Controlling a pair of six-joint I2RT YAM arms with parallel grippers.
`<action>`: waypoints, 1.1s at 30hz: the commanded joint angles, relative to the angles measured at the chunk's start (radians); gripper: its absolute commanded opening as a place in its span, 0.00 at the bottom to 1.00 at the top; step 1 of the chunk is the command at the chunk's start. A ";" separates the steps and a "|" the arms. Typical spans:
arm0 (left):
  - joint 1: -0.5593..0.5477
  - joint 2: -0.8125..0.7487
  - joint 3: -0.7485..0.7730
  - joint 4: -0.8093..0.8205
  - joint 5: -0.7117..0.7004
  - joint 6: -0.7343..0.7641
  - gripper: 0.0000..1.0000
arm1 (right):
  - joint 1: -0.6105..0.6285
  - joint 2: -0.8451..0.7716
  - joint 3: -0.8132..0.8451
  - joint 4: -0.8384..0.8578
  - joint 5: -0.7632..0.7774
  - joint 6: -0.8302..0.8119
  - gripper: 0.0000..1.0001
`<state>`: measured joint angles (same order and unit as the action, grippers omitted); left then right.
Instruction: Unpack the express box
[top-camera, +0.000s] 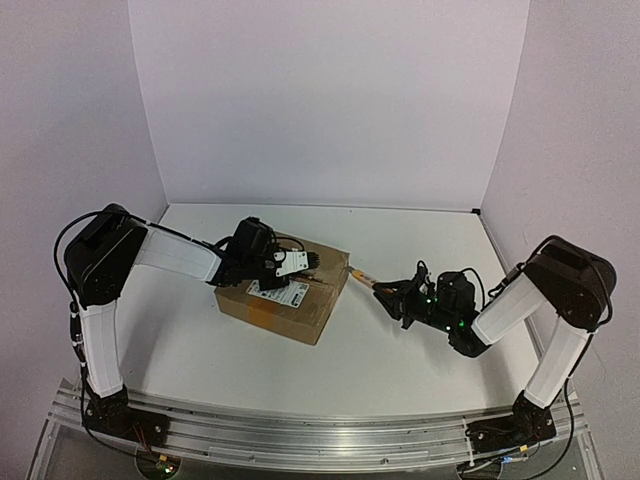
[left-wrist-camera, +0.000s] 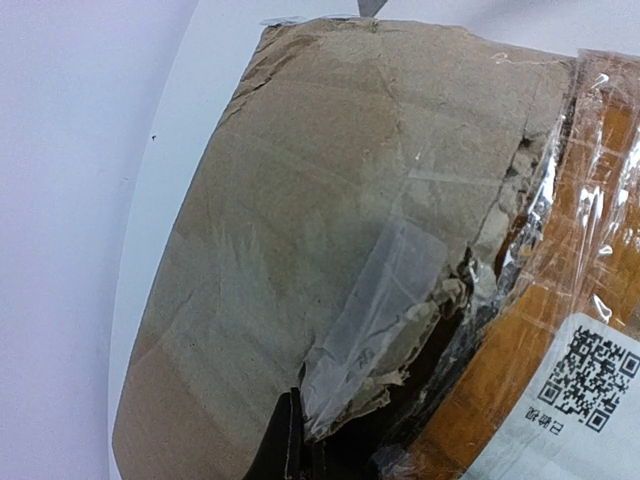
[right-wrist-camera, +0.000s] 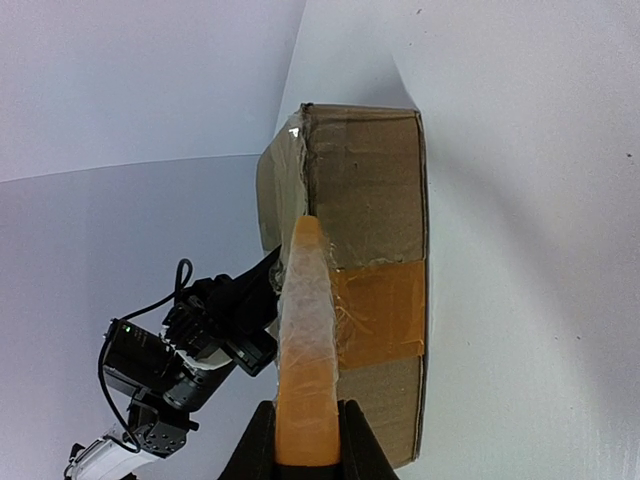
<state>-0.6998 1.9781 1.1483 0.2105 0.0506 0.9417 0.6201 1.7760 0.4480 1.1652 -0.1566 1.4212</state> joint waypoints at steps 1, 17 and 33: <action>-0.010 0.024 -0.043 -0.080 0.082 -0.039 0.00 | 0.010 0.013 0.059 0.050 -0.012 0.000 0.00; -0.015 0.048 -0.003 0.060 -0.099 -0.210 0.00 | 0.153 0.052 0.030 0.005 0.003 0.084 0.00; -0.014 0.061 0.027 0.112 -0.188 -0.252 0.00 | 0.241 -0.069 0.019 -0.270 -0.145 -0.005 0.00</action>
<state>-0.7288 1.9961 1.1385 0.2821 -0.0480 0.7751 0.7763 1.7023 0.4748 1.0008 -0.0258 1.4475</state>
